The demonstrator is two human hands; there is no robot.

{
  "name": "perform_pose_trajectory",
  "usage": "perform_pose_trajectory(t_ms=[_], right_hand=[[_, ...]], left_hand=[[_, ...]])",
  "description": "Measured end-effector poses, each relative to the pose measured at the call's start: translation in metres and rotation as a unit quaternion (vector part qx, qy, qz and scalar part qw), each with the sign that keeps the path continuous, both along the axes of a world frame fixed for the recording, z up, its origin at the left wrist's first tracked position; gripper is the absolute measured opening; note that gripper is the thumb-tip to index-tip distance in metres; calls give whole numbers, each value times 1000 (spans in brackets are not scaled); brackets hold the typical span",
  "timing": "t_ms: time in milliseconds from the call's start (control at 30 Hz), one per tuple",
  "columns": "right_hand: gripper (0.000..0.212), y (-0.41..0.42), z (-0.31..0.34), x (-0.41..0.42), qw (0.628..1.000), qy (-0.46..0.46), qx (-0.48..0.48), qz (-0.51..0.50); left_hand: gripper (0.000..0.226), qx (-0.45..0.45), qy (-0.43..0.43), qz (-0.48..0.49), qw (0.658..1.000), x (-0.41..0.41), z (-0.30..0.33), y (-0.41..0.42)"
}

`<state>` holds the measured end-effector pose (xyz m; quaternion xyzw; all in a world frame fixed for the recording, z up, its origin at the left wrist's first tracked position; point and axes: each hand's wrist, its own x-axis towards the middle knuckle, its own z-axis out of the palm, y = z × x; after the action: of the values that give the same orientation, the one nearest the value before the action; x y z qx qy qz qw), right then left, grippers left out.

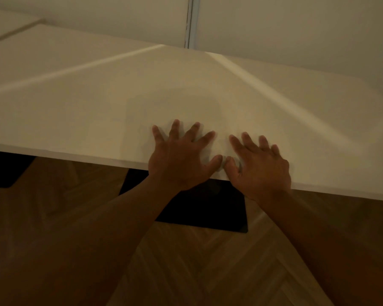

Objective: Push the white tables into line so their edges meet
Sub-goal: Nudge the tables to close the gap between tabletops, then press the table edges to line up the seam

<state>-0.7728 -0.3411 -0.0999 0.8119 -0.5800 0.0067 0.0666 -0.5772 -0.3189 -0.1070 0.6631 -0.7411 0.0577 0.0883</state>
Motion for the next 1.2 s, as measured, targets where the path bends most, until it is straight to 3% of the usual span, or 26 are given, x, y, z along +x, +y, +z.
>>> perform_pose_trajectory(t_ms=[167,633,833,1000,1200], right_hand=[[87,-14,2,-9,1000,-3,-10,14],[74,-17,-3,-13,1000,-24,-2,12],[79,-10,-1,7,998,-54,13,-18],[69,21,-9,84,995,-78,28,51],[74,39,-11,176,989,-60,24,131]], left_hand=[[81,1,4,13,1000,-11,-1,-11],[77,11,1,23,1000,-11,-2,-12],[68,28,-5,-6,1000,2,1,-6],[66,-4,0,74,997,75,-8,38],[65,64,21,105,992,194,0,64]])
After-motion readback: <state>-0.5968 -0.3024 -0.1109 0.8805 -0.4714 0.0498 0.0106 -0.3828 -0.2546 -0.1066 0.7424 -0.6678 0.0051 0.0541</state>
